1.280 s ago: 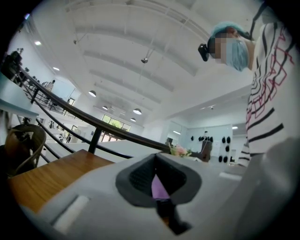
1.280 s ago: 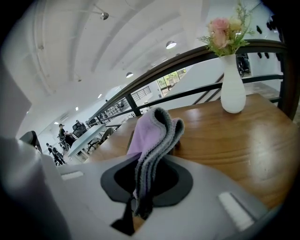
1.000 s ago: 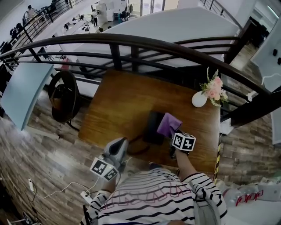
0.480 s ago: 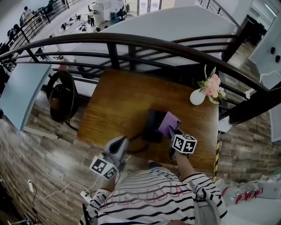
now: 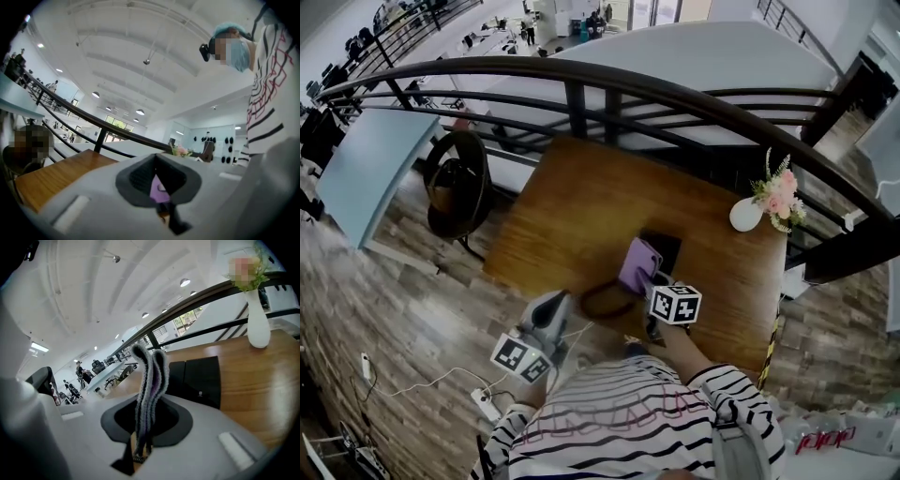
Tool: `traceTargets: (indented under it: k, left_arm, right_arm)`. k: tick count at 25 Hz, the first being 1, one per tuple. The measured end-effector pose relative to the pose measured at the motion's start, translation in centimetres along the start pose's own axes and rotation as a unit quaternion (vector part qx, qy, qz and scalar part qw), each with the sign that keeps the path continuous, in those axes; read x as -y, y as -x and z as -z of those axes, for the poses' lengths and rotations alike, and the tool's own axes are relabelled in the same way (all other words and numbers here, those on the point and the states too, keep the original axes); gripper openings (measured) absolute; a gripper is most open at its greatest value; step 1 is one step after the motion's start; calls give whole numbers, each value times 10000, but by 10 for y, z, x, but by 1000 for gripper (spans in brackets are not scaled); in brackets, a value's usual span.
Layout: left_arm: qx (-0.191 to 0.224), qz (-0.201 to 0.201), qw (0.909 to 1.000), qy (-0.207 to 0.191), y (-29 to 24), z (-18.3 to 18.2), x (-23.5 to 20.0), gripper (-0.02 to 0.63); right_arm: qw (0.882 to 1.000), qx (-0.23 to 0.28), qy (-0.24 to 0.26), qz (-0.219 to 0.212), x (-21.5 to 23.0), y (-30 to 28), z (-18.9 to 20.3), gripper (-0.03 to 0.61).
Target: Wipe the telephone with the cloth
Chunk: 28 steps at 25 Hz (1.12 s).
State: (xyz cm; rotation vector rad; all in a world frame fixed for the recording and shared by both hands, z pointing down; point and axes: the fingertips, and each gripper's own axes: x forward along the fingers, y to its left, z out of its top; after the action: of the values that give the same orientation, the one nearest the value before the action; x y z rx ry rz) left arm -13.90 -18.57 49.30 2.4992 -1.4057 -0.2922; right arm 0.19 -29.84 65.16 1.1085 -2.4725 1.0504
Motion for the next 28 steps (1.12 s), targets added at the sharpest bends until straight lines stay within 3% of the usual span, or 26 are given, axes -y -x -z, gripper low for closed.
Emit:
traceTargets:
  k: [8, 20, 28]
  left_arm:
    - [0, -118, 9999, 6, 16, -1, -5, 2]
    - [-169, 660, 9976, 83, -30, 11, 22, 2]
    - [-247, 1078, 9938, 135, -45, 16, 37, 2]
  right_arm:
    - [9986, -267, 104, 452, 17, -9, 16, 38]
    - [9897, -15, -411, 1372, 89, 60, 28, 38]
    - [9842, 202, -638, 1639, 103, 90, 32, 38]
